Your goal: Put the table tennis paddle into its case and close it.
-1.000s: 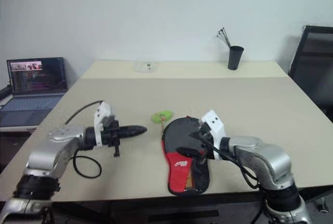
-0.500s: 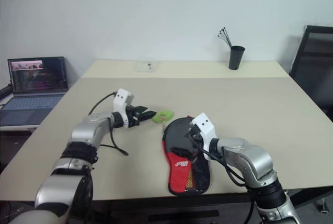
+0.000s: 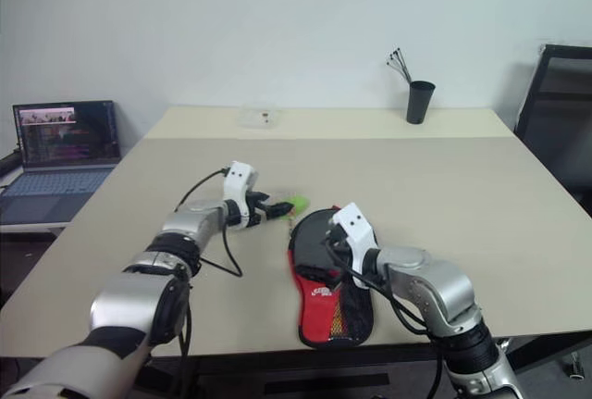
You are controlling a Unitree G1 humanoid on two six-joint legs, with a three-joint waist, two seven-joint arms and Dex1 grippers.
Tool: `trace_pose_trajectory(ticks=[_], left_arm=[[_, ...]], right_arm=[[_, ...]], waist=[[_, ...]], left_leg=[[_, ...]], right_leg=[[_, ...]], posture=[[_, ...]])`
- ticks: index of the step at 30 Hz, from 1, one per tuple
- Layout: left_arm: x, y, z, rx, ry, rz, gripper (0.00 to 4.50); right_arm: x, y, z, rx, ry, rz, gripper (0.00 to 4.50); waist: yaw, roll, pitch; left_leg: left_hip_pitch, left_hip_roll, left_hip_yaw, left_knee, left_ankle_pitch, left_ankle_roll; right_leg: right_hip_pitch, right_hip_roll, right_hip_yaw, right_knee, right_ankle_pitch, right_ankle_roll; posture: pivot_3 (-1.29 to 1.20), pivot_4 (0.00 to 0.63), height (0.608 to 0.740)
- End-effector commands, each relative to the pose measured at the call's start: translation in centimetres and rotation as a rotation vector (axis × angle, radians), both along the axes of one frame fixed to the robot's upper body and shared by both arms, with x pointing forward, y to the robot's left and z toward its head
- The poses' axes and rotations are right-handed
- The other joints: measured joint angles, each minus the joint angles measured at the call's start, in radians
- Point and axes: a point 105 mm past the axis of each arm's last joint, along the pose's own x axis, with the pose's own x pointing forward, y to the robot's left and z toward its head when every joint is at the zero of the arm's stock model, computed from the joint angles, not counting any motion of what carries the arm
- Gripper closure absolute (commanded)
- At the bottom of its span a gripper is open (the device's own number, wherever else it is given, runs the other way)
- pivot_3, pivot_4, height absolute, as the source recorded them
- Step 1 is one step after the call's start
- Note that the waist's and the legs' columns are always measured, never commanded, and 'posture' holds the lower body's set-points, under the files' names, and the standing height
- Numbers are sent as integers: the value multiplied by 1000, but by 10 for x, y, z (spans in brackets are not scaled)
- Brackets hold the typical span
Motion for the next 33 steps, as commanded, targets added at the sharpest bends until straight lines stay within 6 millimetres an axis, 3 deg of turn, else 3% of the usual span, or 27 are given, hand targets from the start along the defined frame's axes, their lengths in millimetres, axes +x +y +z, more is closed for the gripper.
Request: trace_pose_trajectory(ticks=[1, 7, 10, 16, 21, 25, 28, 33], left_arm=[[5, -5, 12, -6, -10, 11, 38], [4, -11, 3, 16, 19, 16, 38], [3, -9, -3, 23, 31, 33, 635], [1, -9, -11, 28, 48, 35, 2812], [2, -4, -11, -15, 47, 75, 4466], [3, 0, -7, -60, 37, 98, 4486], [3, 1, -4, -78, 31, 89, 4486], [3, -4, 8, -28, -13, 5, 4486]], right_arm=[[0, 3, 8, 23, -38, -3, 0], [-1, 4, 7, 26, -34, -11, 0], [-2, 3, 7, 25, -31, -20, 0], [1, 1, 7, 23, -34, -50, 0], [18, -1, 12, 28, -61, -108, 0], [37, -1, 0, -8, -52, -152, 0], [47, -4, -21, -80, -26, -175, 0], [51, -17, -50, -182, 13, -185, 0]], waist=[[-1, 0, 0], [-1, 0, 0], [-1, 0, 0], [-1, 0, 0], [-3, 0, 0], [-5, 0, 0], [-4, 0, 0], [-5, -1, -1]], left_leg=[[0, 0, 0, 0, 0, 0], [0, 0, 0, 0, 0, 0], [0, 0, 0, 0, 0, 0], [0, 0, 0, 0, 0, 0], [1, 0, 0, 0, 0, 0], [3, 0, 1, 1, 0, 0], [3, 0, 1, 1, 0, 0], [3, 0, 2, 1, 0, 0]], right_leg=[[0, 0, 0, 0, 0, 0], [0, 0, 0, 1, 0, 0], [0, 0, 0, 1, 0, 0], [0, 0, 0, 1, 0, 0], [0, 0, 0, 3, 0, 0], [1, 0, 0, 3, 0, 0], [1, 0, 0, 3, 0, 0], [1, 1, 0, 3, 0, 0]], posture=[[0, 150, 740], [0, 150, 740], [0, 150, 740], [0, 150, 740], [0, 150, 740], [0, 150, 740], [0, 150, 740], [0, 150, 740]])
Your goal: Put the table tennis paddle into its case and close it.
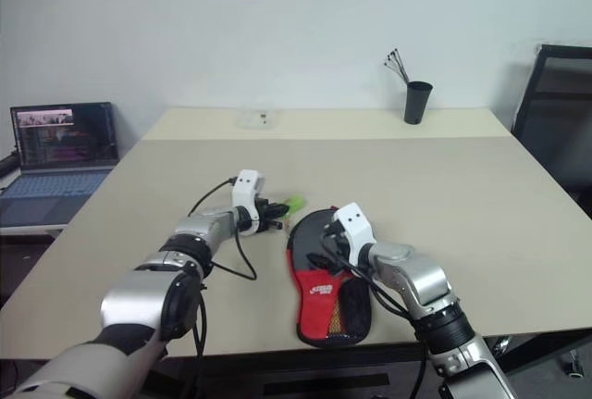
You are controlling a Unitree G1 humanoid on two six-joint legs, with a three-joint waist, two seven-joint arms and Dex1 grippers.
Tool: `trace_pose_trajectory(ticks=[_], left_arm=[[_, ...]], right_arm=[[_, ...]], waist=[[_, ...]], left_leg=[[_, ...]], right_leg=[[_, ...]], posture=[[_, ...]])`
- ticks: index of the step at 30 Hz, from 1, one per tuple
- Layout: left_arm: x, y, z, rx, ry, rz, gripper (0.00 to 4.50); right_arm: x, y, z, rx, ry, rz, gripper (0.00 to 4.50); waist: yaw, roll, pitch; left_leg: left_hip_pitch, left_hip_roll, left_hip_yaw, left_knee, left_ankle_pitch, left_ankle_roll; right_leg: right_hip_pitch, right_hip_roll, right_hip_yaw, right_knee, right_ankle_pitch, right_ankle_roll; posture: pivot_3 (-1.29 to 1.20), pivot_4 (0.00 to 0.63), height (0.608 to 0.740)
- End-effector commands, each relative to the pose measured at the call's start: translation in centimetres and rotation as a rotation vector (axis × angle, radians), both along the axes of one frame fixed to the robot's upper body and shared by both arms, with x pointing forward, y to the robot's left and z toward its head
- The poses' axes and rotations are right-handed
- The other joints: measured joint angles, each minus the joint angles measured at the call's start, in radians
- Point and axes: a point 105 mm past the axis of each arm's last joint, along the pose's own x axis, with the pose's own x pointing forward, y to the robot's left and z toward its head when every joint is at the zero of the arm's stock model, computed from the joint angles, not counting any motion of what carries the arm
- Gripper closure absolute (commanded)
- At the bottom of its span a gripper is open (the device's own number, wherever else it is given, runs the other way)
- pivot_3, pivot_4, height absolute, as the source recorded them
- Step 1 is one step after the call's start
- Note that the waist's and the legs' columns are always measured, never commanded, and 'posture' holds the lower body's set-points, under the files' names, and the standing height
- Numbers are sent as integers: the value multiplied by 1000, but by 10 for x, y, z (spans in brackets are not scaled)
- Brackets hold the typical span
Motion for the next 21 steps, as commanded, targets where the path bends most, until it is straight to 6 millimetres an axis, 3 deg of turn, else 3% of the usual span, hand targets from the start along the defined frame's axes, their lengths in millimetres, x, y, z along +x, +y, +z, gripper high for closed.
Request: trace_pose_trajectory(ticks=[1, 6, 10, 21], left_arm=[[4, 0, 24, 75, -96, -69, 4486], [11, -7, 36, 298, -229, -116, 4486], [18, -28, 48, 454, -356, -147, 4486], [19, -77, 51, 681, -538, -219, 4486]], right_arm=[[-1, -11, -21, -72, 36, -4, 0], [-5, -20, -33, -101, 67, -13, 0], [-12, -23, -37, -119, 81, -4, 0], [-32, -32, -44, -148, 122, -4, 0]], waist=[[1, 0, 0], [3, -1, -1], [10, -3, -2], [21, -4, -3]], left_leg=[[0, 0, 0, 0, 0, 0], [1, 0, 0, 0, 0, 0], [1, 0, -1, 0, 0, 0], [1, 0, -1, 1, 0, 0]], right_leg=[[0, 0, 0, 0, 0, 0], [2, 0, 0, 0, 0, 0], [2, 0, 1, -1, 0, 0], [3, 0, 0, -1, 0, 1]], posture=[[0, 150, 740], [0, 150, 740], [0, 150, 740], [0, 150, 740]])
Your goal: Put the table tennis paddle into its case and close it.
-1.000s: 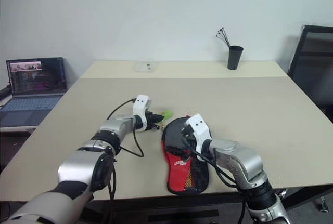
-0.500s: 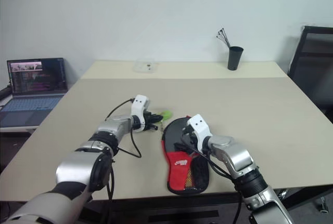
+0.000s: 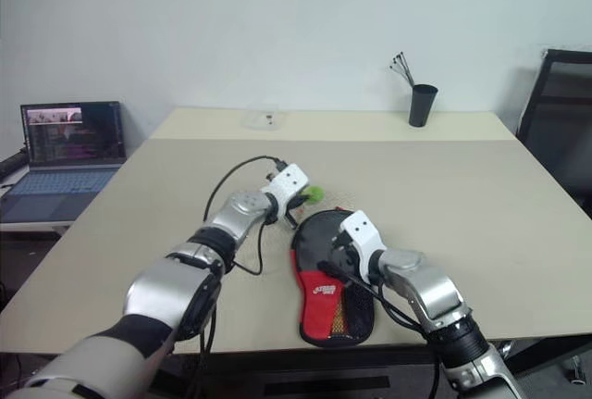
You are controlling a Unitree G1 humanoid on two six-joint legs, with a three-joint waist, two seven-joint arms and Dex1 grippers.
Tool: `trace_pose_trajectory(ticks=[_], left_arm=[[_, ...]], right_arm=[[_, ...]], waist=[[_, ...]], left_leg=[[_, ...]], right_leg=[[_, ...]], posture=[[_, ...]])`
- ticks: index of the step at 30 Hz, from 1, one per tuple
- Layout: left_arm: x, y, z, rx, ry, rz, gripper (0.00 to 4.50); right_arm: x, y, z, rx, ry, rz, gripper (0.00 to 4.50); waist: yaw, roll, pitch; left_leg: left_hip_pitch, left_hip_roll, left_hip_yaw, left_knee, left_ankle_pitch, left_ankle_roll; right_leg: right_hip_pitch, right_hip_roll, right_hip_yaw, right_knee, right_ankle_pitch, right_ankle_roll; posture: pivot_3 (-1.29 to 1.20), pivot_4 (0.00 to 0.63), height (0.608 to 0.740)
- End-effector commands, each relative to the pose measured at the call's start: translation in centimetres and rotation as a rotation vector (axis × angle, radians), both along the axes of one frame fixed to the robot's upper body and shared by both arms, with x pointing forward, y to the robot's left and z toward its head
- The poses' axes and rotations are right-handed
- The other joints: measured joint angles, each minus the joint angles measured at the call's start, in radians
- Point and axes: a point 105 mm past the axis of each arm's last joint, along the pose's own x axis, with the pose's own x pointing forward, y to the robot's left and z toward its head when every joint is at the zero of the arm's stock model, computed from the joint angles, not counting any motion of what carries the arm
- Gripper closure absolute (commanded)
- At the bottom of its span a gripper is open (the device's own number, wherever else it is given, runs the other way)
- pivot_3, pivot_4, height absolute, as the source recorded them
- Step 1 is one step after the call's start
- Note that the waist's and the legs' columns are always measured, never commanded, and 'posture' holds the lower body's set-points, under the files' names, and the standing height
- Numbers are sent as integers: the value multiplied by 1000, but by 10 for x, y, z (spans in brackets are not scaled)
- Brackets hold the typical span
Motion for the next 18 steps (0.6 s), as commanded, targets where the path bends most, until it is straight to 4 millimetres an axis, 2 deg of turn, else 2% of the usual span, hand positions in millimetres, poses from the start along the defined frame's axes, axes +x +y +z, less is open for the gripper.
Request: trace_pose_trajectory(ticks=[1, 10, 18], left_arm=[[6, -22, 34, 33, -149, -38, 4486], [4, -59, 61, 135, -319, -111, 4486], [-8, -97, 64, 307, -443, -266, 4486]], right_arm=[[-15, -14, -33, -67, 142, -29, 0], [-26, -11, -38, -63, 170, -45, 0], [-33, -6, -44, -52, 191, -45, 0]], waist=[[4, 0, 0], [10, 0, 0], [10, 0, 0]], left_leg=[[0, 0, 0, 0, 0, 0], [0, 0, 0, 0, 0, 0], [0, 0, 0, 0, 0, 0]], right_leg=[[0, 0, 0, 0, 0, 0], [0, 0, 0, -1, 0, 0], [0, 0, -1, -1, 0, 1]], posture=[[0, 150, 740], [0, 150, 740], [0, 150, 740]])
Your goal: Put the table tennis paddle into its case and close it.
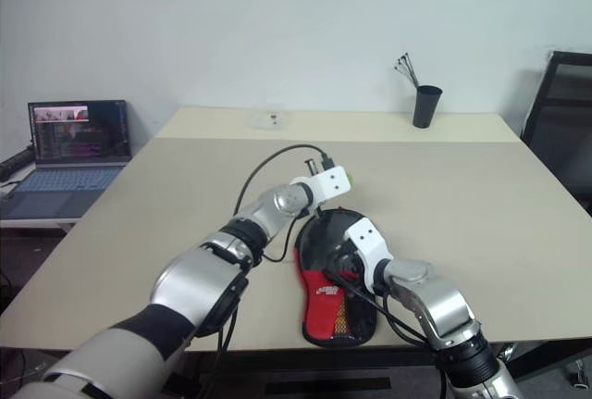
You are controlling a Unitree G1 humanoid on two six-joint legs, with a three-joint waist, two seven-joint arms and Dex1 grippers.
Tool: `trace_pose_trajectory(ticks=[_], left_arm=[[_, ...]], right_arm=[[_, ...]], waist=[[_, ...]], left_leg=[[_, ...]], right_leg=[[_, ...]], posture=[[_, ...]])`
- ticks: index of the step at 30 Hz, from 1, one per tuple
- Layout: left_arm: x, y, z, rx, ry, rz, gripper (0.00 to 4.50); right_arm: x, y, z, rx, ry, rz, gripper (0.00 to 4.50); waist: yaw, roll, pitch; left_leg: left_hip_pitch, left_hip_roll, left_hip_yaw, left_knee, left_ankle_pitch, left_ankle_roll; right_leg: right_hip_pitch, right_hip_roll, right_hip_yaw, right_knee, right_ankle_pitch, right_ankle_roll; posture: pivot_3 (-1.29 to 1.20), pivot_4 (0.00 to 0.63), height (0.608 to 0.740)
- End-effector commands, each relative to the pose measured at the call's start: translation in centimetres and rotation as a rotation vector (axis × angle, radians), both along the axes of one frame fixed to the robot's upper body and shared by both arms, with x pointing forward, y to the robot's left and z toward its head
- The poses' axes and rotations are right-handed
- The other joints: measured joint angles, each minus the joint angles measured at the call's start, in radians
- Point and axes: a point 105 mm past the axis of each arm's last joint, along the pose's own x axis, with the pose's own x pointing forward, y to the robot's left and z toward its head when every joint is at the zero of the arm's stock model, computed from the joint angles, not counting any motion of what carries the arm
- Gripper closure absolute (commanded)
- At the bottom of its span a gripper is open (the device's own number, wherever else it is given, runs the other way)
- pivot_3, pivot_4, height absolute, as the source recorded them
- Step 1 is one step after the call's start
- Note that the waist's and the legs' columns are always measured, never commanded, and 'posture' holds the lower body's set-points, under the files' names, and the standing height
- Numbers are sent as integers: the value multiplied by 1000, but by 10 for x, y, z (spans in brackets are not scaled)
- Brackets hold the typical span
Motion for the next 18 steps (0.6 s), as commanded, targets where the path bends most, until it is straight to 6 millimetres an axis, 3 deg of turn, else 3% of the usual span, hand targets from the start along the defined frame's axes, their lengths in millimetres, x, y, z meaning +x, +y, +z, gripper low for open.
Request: trace_pose_trajectory(ticks=[1, 7, 13, 18], left_arm=[[-7, -36, 36, 26, -140, -123, 4486], [-31, -83, 37, 17, -150, -290, 4486], [-55, -112, 27, 4, -102, -438, 4486], [-66, -118, 10, 1, 3, -510, 4486]], right_arm=[[-19, -1, -40, -43, 180, 4, 0], [-21, 0, -41, -40, 186, 1, 0], [-20, 1, -41, -37, 183, 0, 0], [-18, 3, -40, -32, 178, -1, 0]], waist=[[0, 0, 0], [0, 0, 0], [0, 0, 0], [0, 0, 0]], left_leg=[[0, 0, 0, 0, 0, 0], [0, 0, 0, 0, 0, 0], [0, 0, 0, 0, 0, 0], [0, 0, 1, 0, 0, 0]], right_leg=[[0, 0, 0, 0, 0, 0], [0, 0, 0, -1, 0, 0], [0, 0, 0, -1, 0, 0], [0, 0, -1, -1, 0, 0]], posture=[[0, 150, 740], [0, 150, 740], [0, 150, 740], [0, 150, 740]])
